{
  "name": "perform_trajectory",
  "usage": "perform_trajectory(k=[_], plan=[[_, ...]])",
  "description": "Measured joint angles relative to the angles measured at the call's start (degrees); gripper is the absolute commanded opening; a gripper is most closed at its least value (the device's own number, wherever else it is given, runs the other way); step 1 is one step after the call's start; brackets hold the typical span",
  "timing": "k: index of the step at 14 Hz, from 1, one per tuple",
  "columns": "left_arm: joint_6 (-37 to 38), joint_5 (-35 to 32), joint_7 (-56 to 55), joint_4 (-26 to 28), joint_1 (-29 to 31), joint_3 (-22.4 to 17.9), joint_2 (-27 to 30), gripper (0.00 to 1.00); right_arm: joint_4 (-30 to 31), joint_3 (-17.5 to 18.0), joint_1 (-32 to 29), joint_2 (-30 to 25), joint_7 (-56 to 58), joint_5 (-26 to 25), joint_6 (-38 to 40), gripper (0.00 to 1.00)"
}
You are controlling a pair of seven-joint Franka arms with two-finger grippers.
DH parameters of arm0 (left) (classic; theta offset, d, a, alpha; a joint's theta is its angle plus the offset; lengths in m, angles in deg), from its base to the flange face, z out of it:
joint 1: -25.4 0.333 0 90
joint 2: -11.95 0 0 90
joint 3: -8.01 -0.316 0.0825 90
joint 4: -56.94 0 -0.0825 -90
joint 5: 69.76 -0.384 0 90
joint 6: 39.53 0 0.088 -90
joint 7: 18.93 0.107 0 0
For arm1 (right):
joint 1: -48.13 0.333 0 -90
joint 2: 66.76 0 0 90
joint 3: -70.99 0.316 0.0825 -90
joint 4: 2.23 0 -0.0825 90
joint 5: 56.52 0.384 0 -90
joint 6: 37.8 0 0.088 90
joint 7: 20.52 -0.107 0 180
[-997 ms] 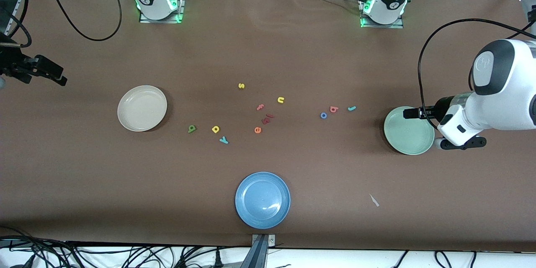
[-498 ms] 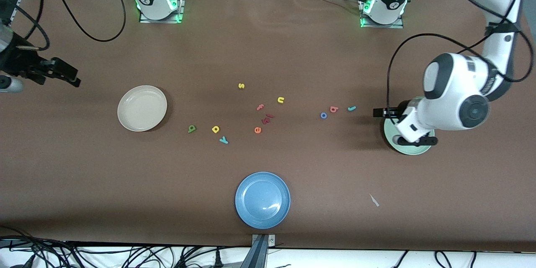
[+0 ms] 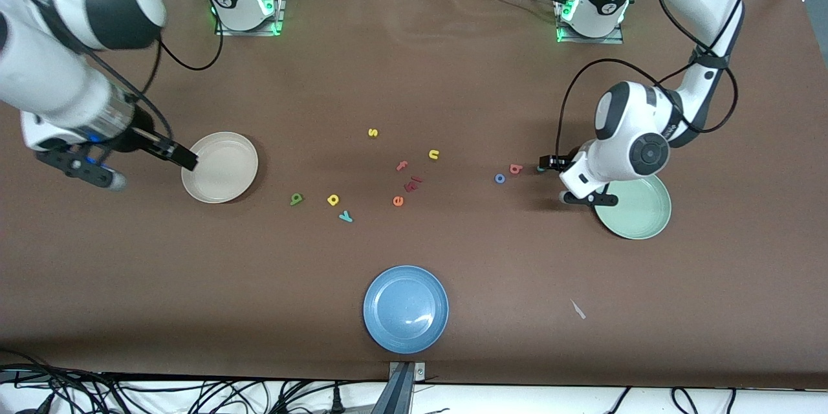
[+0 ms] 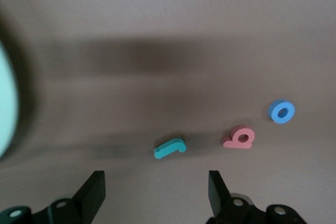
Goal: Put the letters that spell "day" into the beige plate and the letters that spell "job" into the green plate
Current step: 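Grasp the green b and cyan j with the right and left grippers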
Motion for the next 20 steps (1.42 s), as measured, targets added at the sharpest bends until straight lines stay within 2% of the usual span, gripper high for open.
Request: perform_trajectory(k=[3,7,8,9,10,12,13,16,19,20], plan=[[-6.37,0.0,0.0,2.18,-1.4,0.03,-2.07,0.79,0.26,0.08,5.27,5.03,-13.37,-4.3,-2.07,1.0],[-7.76,0.0,0.0,2.65,-2.48,0.04,-4.59,0.71,0.58,0.14,9.93,12.4,-34.73,-4.94,-11.37,0.99],[-7.76,0.0,0.0,2.79,-2.53,0.04,-4.61,0.68,0.68,0.14,10.73,14.6,-39.9,-4.97,-14.04,0.95],[-7.76,0.0,0.0,2.82,-2.52,-0.02,-4.6,0.63,0.8,0.14,11.24,16.72,-44.16,-4.98,-16.31,0.85],[-7.76,0.0,0.0,2.84,-2.52,-0.03,-4.61,0.57,1.22,0.13,11.49,18.46,-46.96,-4.96,-18.35,0.8],[-7.75,0.0,0.0,2.89,-2.52,-0.09,-4.6,0.48,3.77,0.1,11.48,20.25,-49.5,-4.42,-23.05,0.7],[-7.75,0.0,0.0,2.89,-2.52,-0.09,-4.6,0.47,5.81,0.06,11.43,20.39,-50.0,-3.32,-25.97,0.7],[-7.74,0.0,0.0,2.9,-2.58,0.05,-4.4,0.36,11.06,-0.15,11.37,20.37,-50.56,0.45,-33.55,0.7],[-7.74,0.0,-0.34,2.87,-2.61,0.16,-4.22,0.2,12.68,-0.21,11.28,20.38,-50.9,0.88,-34.55,0.7],[-7.74,0.0,-0.93,2.85,-2.63,0.26,-4.12,0.18,13.07,-0.24,11.15,20.41,-50.95,0.9,-34.76,0.7]])
